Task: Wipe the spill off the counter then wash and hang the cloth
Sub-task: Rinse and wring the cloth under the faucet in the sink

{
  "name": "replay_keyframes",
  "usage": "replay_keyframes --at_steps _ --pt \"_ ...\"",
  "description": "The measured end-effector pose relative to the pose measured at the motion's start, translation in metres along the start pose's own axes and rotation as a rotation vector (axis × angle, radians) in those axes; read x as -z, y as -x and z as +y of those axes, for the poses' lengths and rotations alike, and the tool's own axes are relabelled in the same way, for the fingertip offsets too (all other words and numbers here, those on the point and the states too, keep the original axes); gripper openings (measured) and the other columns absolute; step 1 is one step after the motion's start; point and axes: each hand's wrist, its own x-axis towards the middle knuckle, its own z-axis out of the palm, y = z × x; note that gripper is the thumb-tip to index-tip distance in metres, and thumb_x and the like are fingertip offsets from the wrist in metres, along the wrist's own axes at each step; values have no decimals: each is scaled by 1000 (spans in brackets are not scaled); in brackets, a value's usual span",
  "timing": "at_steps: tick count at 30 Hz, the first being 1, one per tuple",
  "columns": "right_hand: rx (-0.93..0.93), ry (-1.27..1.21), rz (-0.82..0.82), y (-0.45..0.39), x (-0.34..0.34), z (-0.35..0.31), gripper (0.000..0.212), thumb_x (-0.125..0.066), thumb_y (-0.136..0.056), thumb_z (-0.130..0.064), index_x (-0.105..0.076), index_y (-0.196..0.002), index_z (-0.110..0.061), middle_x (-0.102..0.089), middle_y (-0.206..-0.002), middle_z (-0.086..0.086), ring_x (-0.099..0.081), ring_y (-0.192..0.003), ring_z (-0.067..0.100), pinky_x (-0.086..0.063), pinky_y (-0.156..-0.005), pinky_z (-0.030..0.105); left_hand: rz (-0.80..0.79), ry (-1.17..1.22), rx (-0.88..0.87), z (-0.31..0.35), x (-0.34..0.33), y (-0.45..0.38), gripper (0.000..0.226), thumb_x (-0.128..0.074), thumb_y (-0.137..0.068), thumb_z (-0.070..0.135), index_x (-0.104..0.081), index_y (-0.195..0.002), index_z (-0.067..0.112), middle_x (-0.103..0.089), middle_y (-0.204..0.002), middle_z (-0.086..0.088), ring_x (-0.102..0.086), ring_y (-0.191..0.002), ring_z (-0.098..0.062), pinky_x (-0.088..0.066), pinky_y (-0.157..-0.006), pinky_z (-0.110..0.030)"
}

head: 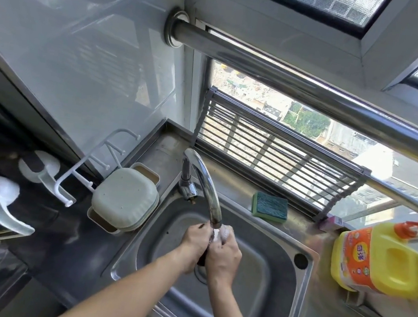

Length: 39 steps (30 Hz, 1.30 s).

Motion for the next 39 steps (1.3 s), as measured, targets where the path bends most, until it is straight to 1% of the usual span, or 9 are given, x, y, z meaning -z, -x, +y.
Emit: replay_keyframes --at_steps 4,11,14,17,20,24,28,32,39 --pt "-126 -1 -4 -6 5 -4 26 -55 -102 -36 -78 -97 -26 -75 -86 6 -57 -78 18 -33 -68 24 -4 43 -2 1 -1 4 36 -68 -90 39 -75 -90 4 -74 -78 -10 -65 -67 -22 -53 -63 -32" --pt "-395 1 -51 -23 6 10 46 -55 -97 -53 -69 -71 -19 -69 -79 5 -58 -84 28 -41 -78 32 -84 -101 -123 -2 8 7 29 -60 -93 39 -66 -81 13 -68 -74 -7 -62 -67 -19 -52 -63 -31" --pt "-456 -202 36 -30 3 20 28 -78 -83 -45 -66 -89 -20 -72 -90 4 -67 -87 26 -55 -83 39 -35 -313 -220 -2 29 1 56 -71 -74 62 -60 -83 8 -69 -73 -5 -61 -66 -17 -53 -62 -34" --pt "-581 -488 108 -32 1 26 35 -86 -79 -21 -60 -103 -19 -69 -102 7 -68 -88 29 -59 -80 50 -64 -253 -161 4 45 8 44 -86 -78 37 -49 -79 15 -61 -73 -4 -59 -65 -20 -56 -57 -37" --pt "-478 -482 140 -28 2 30 32 -83 -81 -19 -66 -106 -28 -72 -115 8 -70 -103 28 -56 -97 51 4 -118 -120 5 46 11 27 -79 -86 14 -55 -98 10 -65 -102 -11 -67 -82 -30 -62 -56 -48" --pt "-152 -188 -115 1 -5 18 35 -65 -92 -45 -66 -126 -36 -70 -117 -15 -64 -109 4 -49 -100 30 124 -66 -85 3 31 7 34 -61 -95 50 -73 -93 19 -76 -93 -10 -71 -76 -26 -61 -65 -41" --pt "-57 -51 -85 13 -17 10 26 -60 -92 -47 -64 -97 -22 -63 -94 0 -61 -85 16 -45 -74 22 67 10 3 2 10 7 66 -46 -85 72 -78 -85 16 -79 -87 -3 -75 -88 -24 -59 -88 -40" --pt "-54 -31 30 7 -11 3 34 -56 -78 -53 -51 -69 -21 -60 -67 -2 -57 -66 17 -43 -63 36 42 102 45 4 1 22 44 -56 -97 45 -78 -88 8 -79 -81 -5 -74 -73 -19 -55 -61 -26" --pt "-43 62 64 0 -4 -4 44 -65 -91 -22 -41 -55 -23 -49 -49 -8 -46 -49 4 -34 -51 20 43 154 35 5 -5 22 25 -69 -87 21 -72 -66 9 -69 -66 -3 -64 -57 -19 -49 -55 -28"
